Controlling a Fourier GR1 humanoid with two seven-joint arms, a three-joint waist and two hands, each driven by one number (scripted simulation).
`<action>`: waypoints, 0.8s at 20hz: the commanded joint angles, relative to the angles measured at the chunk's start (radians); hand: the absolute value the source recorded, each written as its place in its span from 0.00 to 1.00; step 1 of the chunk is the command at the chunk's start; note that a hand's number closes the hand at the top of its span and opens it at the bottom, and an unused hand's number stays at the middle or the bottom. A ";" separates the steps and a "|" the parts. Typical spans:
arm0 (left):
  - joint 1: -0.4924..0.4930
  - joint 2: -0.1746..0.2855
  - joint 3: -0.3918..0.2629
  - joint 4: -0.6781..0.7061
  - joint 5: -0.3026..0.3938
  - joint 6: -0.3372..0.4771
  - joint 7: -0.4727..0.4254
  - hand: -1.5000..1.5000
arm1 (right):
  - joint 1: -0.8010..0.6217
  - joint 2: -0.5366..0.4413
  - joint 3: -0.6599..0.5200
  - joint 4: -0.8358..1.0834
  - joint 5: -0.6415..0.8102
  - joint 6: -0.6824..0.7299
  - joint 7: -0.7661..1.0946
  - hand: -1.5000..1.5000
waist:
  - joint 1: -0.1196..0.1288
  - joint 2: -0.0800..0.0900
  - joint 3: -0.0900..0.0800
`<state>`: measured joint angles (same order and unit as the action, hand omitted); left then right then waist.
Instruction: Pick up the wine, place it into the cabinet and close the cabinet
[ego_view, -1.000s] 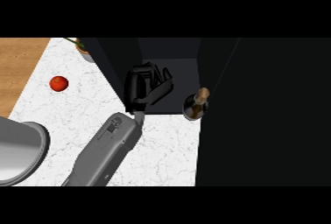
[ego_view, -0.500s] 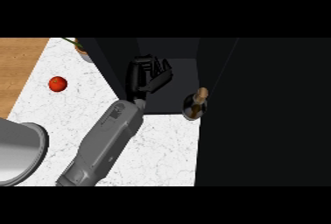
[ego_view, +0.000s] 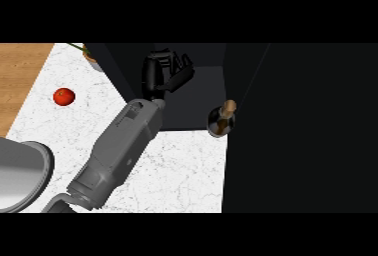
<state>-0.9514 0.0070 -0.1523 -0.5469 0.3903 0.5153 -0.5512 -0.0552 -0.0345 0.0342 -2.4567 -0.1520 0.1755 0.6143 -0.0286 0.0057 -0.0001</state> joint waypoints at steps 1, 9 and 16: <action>-0.041 -0.007 0.036 0.101 0.011 0.036 -0.096 1.00 | 0.013 -0.008 -0.021 -0.093 -0.073 -0.006 0.040 0.00 | -0.010 0.003 0.000; -0.117 -0.007 0.107 0.232 0.049 -0.002 -0.143 1.00 | 0.048 -0.006 -0.011 -0.093 -0.096 0.025 0.017 0.00 | -0.024 0.006 0.000; -0.172 0.017 0.213 0.285 0.127 -0.079 -0.100 1.00 | 0.030 0.003 -0.023 -0.076 -0.082 0.009 0.011 0.00 | -0.025 0.009 0.000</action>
<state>-1.0880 -0.0011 -0.0008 -0.2964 0.4768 0.4762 -0.6779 -0.0406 -0.0227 0.0506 -2.4481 -0.1540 0.1958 0.5872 -0.0526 0.0096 0.0013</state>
